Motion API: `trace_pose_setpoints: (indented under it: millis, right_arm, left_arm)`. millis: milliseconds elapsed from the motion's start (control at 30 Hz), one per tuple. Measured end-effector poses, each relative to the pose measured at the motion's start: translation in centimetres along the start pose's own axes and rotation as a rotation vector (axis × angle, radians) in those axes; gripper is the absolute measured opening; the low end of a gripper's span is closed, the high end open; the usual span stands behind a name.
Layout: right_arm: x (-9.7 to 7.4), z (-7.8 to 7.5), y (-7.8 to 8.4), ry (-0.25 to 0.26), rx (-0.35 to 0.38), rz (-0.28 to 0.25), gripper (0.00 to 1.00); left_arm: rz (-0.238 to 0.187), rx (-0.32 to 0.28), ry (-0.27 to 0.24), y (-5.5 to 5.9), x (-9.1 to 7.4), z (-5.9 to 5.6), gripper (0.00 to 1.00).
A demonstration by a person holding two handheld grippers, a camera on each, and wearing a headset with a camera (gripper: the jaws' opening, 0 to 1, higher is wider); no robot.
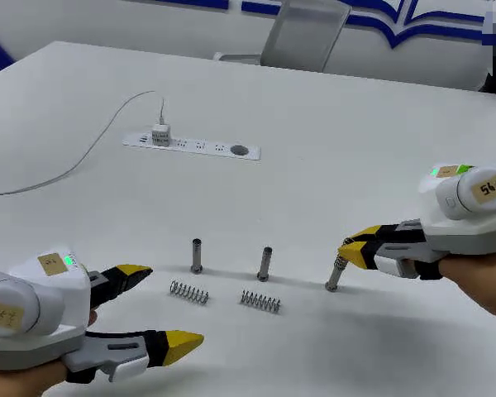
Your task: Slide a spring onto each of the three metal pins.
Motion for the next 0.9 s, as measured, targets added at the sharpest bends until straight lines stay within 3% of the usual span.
trace_pose_setpoints:
  millis: [900]
  right_arm:
    - [3.2, 0.0, 2.3, -0.01, 0.035, 0.049, 0.12]
  left_arm:
    - [0.001, 0.0, 0.001, 0.0, 0.1, -0.3, 0.73]
Point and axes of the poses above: the centre of the closed fingertips' face, and the gripper's own axes: x roughly forward along the fingers, z roughly to its left, y roughly out of its underside, the point moved 4 cm from there along -x, roughly backward along the fingers, and after that the axes turned 15 degrees about z, right-handed, at the moved point
